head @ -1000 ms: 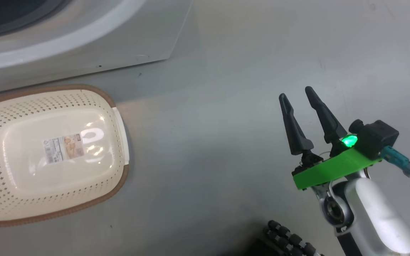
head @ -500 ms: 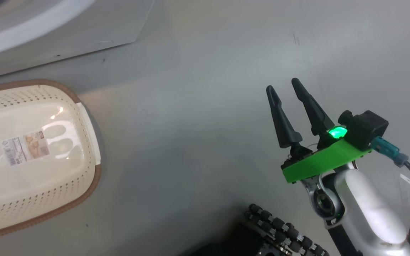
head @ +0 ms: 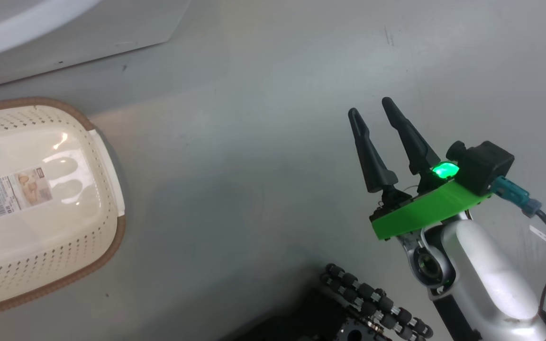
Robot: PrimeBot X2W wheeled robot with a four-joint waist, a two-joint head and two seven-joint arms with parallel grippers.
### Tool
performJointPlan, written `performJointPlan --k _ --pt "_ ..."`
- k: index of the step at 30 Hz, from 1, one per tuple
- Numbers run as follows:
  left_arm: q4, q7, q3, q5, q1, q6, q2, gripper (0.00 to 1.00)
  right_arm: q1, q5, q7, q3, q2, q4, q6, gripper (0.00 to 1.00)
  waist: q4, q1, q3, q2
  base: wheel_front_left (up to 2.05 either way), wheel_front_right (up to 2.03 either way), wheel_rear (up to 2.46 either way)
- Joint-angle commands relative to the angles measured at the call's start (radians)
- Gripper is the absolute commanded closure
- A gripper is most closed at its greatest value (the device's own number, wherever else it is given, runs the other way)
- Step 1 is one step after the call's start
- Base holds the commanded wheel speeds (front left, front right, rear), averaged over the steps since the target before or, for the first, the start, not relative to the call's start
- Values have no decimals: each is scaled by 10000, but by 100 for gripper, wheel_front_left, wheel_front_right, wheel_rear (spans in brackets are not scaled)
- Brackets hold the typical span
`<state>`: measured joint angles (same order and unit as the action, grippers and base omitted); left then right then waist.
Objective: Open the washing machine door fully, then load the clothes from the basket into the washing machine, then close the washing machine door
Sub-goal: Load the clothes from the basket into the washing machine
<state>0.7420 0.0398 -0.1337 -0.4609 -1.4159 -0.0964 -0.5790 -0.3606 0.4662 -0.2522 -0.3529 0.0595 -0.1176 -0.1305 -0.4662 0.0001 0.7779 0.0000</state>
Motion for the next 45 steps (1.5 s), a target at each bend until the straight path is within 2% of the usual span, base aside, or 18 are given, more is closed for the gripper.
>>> performJointPlan --k 1,2,3,4,8,13,23,29,35,45 --pt "-215 -85 269 -123 -26 61 -381 100 154 20 -94 -100 39 245 -2 0 10 -1 -18 0 0 0 0" --pt "-98 -88 302 -199 37 99 -363 76 155 12 -94 -93 39 240 -2 0 18 -1 -30 0 0 0 0" --pt "4 -104 318 -238 87 105 -356 11 155 7 -94 -88 39 233 -2 0 28 -1 -42 0 0 0 0" --pt "102 -76 332 -296 133 129 -332 0 152 2 -94 -90 39 225 -2 0 34 -1 -54 0 0 0 0" --pt "212 -158 304 -370 238 212 -256 0 138 -5 -94 -71 42 211 -2 0 68 -1 -106 0 0 0 0" --pt "385 -500 412 -545 553 42 5 0 167 -56 -95 25 49 200 -2 0 207 -1 -322 0 0 0 0" --pt "487 -1898 582 -872 2052 -333 979 0 444 -277 -95 356 144 204 -2 0 639 -1 -1115 0 0 0 0" --pt "89 -2611 494 -838 3298 -480 1482 0 684 -499 -95 655 259 201 -2 0 960 -1 -1760 0 0 0 0" --pt "-1103 -2949 324 -533 5103 -724 1995 0 978 -739 -95 956 388 192 -2 0 1298 -1 -2521 0 0 0 0" --pt "-4527 -3012 330 277 9211 -1356 2989 0 1677 -1210 251 1541 566 314 -2 0 1948 -1 -4023 0 0 0 0"
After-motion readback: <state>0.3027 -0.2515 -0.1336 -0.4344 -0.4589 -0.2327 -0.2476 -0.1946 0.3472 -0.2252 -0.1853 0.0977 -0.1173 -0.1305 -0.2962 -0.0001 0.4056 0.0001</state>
